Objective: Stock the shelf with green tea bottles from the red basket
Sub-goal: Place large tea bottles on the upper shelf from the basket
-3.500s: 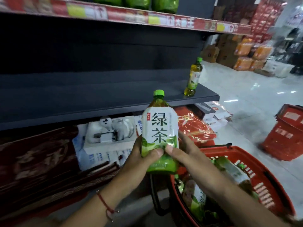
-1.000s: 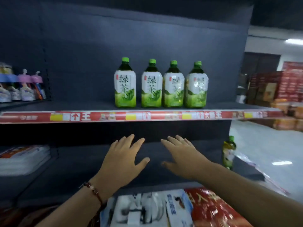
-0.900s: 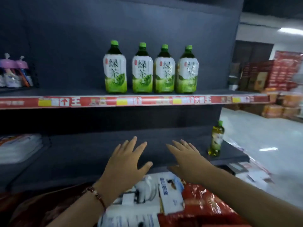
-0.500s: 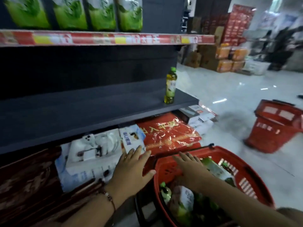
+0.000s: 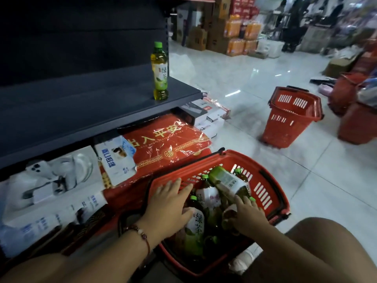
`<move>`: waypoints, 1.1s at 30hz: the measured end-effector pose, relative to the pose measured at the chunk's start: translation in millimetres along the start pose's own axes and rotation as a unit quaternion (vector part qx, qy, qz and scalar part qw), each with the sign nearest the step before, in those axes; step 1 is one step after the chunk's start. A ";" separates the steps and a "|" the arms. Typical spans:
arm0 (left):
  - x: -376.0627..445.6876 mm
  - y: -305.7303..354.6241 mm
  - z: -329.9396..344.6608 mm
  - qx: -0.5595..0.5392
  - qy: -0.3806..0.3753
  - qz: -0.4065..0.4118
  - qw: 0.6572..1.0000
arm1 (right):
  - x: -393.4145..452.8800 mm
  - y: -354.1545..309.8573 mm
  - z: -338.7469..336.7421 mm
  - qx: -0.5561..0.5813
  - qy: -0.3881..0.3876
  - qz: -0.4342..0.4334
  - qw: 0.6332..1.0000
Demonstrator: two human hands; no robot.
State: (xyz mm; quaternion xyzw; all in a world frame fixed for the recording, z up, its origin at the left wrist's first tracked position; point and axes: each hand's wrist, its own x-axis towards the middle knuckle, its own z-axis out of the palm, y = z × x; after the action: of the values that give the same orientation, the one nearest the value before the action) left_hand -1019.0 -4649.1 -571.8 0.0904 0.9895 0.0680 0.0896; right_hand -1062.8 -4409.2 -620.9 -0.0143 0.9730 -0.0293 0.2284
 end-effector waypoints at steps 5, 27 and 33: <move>21.7 6.7 12.6 0.003 -0.027 0.017 0.999 | 16.3 3.8 9.1 0.032 -0.057 0.000 0.998; 35.9 4.6 21.8 -0.012 -0.082 0.022 0.996 | 33.6 6.7 4.2 0.066 -0.024 -0.103 0.992; 27.9 -2.1 19.8 -0.060 -0.084 0.008 0.995 | 6.4 9.2 -45.8 0.403 0.048 -0.034 0.913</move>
State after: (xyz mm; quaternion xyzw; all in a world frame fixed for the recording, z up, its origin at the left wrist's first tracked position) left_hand -1042.5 -4643.4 -596.0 0.0982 0.9719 0.1199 0.1772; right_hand -1089.0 -4398.0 -583.4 0.0473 0.8873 -0.4273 0.1670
